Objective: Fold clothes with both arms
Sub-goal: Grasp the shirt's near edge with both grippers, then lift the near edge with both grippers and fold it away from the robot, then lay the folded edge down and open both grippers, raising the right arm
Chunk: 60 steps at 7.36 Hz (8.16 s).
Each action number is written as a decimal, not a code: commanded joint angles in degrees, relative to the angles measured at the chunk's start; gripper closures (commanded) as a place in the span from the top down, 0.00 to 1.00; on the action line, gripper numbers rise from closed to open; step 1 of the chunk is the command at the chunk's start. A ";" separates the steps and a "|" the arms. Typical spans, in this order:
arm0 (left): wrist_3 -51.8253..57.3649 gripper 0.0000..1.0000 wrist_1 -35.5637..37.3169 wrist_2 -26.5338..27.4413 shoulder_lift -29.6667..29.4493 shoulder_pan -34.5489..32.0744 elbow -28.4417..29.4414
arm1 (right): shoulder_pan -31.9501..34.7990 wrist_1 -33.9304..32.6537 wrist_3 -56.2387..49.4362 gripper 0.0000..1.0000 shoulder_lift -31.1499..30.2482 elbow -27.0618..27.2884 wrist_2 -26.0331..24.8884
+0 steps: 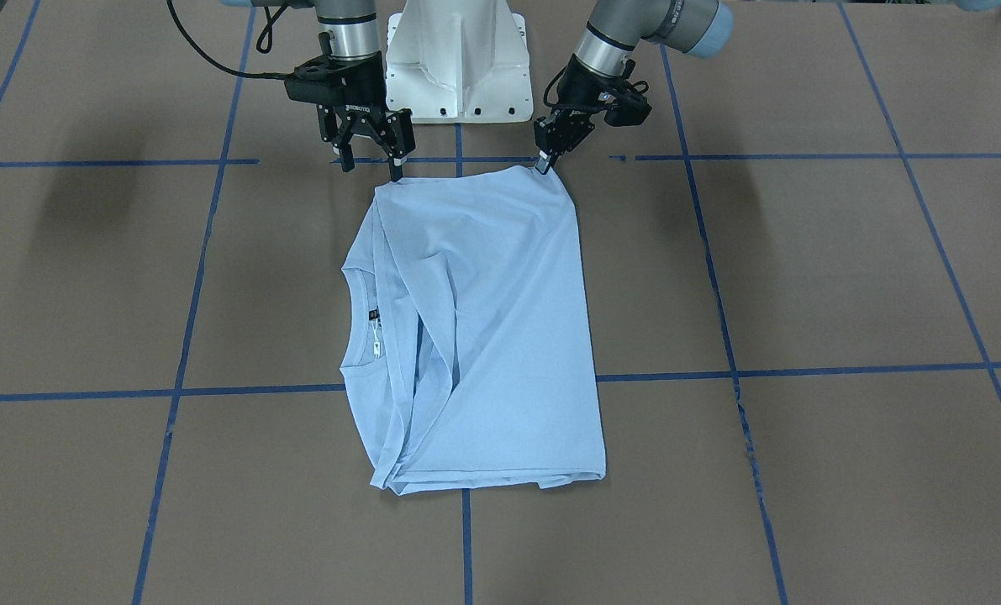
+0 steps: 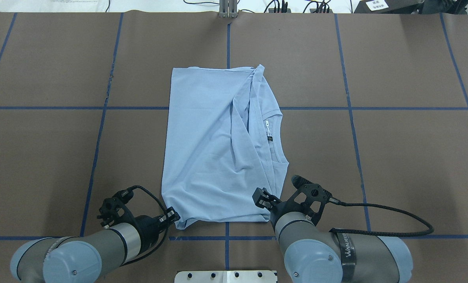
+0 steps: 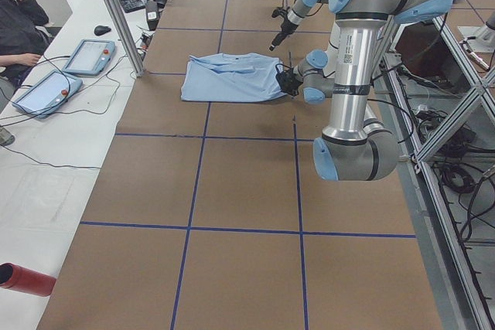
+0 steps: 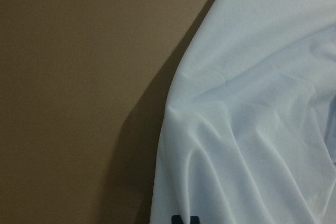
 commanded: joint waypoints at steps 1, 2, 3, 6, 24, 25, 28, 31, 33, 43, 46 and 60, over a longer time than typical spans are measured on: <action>-0.09 0.00 -0.01 -0.02 0.07 0.00 -1.04 | -0.24 -0.82 0.59 0.85 0.36 -2.87 0.01; 0.00 0.00 -0.01 0.07 0.16 -0.08 -1.66 | -0.33 -0.82 1.03 0.81 1.67 -4.19 -0.17; 0.00 0.00 -0.01 0.07 0.24 -0.09 -2.01 | -0.33 -0.82 1.03 0.78 2.99 -5.42 -0.17; -0.09 0.00 0.08 0.07 0.51 -0.09 -2.63 | -0.15 -0.82 0.42 0.63 3.18 -6.92 -0.17; 0.09 0.00 -0.01 -0.02 0.16 -0.17 -3.16 | -0.50 -0.91 -0.46 0.53 4.23 -9.12 0.36; 0.09 0.00 -0.01 -0.02 0.16 -0.17 -3.16 | -0.51 -0.82 -0.38 0.51 4.32 -9.82 0.36; 0.18 0.00 -0.01 -0.11 0.16 -0.17 -3.16 | -0.51 -0.73 -0.20 0.00 4.67 -9.47 0.27; 0.26 0.00 -0.01 -0.11 0.07 -0.09 -3.16 | -0.15 -0.64 -0.11 0.00 4.93 -9.21 0.27; 0.70 0.00 0.43 -0.54 0.68 -0.26 -5.51 | 0.54 -1.69 -0.37 0.00 4.76 -4.07 1.14; 19.21 0.00 29.35 -13.88 -10.38 -16.39 -15.50 | 11.94 -15.39 -7.29 0.00 12.49 1.13 9.90; 27.40 0.00 26.03 -16.19 -17.22 -25.11 0.48 | 20.48 -5.23 -11.27 0.00 21.24 -19.42 12.74; 39.86 1.00 11.77 -16.63 -21.99 -30.23 19.98 | 25.51 2.26 -22.43 1.00 26.20 -33.47 14.60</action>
